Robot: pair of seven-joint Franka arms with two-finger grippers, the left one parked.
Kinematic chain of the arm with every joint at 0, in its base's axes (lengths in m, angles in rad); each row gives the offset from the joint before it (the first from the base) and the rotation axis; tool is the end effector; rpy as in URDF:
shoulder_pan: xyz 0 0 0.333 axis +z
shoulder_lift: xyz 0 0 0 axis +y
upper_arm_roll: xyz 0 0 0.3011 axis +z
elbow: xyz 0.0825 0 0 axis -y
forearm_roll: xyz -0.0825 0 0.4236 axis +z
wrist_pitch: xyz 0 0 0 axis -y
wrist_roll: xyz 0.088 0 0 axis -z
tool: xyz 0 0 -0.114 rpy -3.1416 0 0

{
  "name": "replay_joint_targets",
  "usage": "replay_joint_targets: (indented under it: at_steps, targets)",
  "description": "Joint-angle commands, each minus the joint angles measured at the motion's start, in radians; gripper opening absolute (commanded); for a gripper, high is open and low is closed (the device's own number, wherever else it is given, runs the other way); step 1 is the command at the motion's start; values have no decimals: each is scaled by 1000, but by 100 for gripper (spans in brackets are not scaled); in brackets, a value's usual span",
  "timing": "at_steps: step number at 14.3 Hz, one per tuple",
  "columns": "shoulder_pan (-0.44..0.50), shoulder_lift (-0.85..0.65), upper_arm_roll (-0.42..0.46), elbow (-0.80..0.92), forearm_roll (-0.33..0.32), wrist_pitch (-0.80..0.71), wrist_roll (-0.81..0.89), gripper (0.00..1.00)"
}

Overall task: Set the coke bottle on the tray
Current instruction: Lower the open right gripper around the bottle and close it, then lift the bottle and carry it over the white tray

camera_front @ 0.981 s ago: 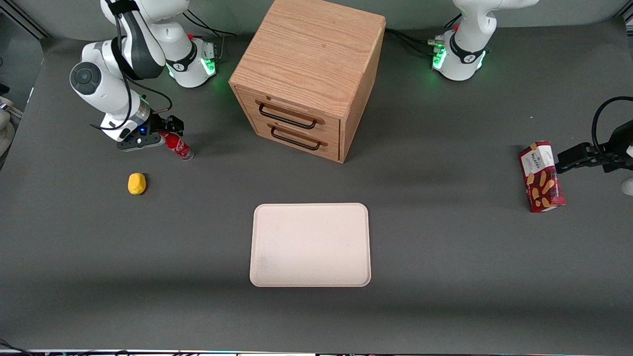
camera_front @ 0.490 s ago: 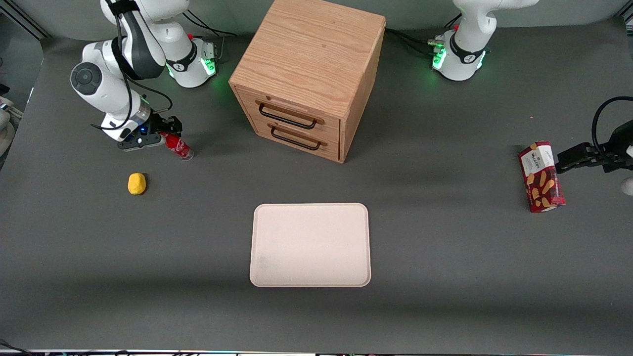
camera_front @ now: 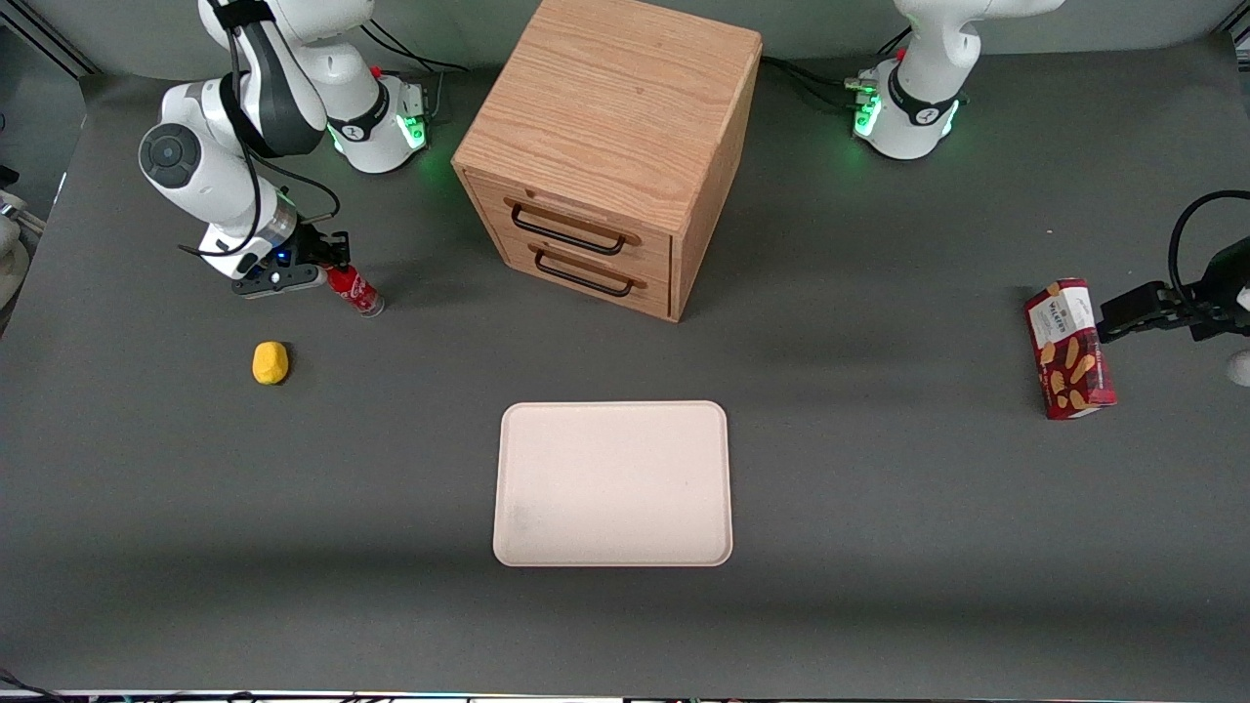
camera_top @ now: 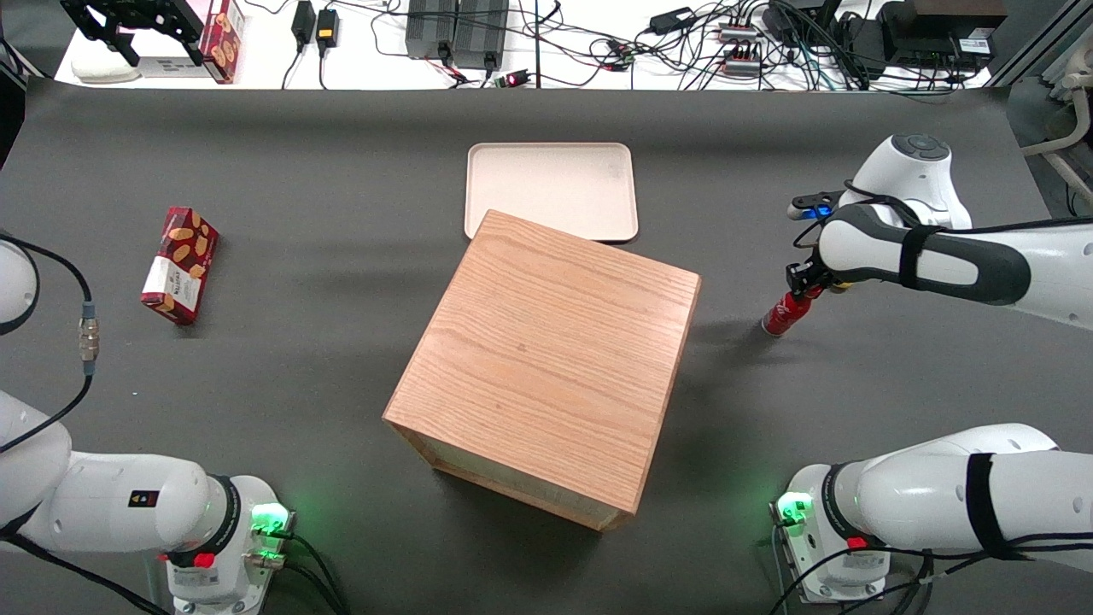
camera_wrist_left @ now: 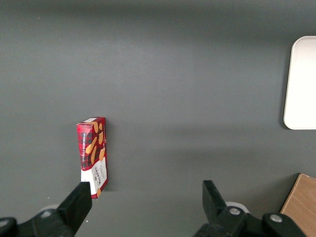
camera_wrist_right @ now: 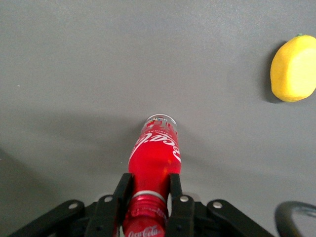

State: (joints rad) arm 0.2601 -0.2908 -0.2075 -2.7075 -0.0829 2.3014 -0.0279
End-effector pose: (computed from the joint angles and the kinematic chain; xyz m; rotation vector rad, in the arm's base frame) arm 0.4084 0.0273 0.2570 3.1257 0.2374 -0.1872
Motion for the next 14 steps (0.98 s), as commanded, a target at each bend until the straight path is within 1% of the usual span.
replay_joint_targets:
  at_steps: [1,5,8,12,14]
  targets:
    - [5,-14,-3,-3,-17,-22,17,0]
    - [4,-2,-3,21,-37,-23,19,0]
    - [4,21,-1,61,-37,-28,17,0]
    - [4,64,0,190,-35,-114,17,0]
    - [4,106,0,292,-32,-178,19,0]
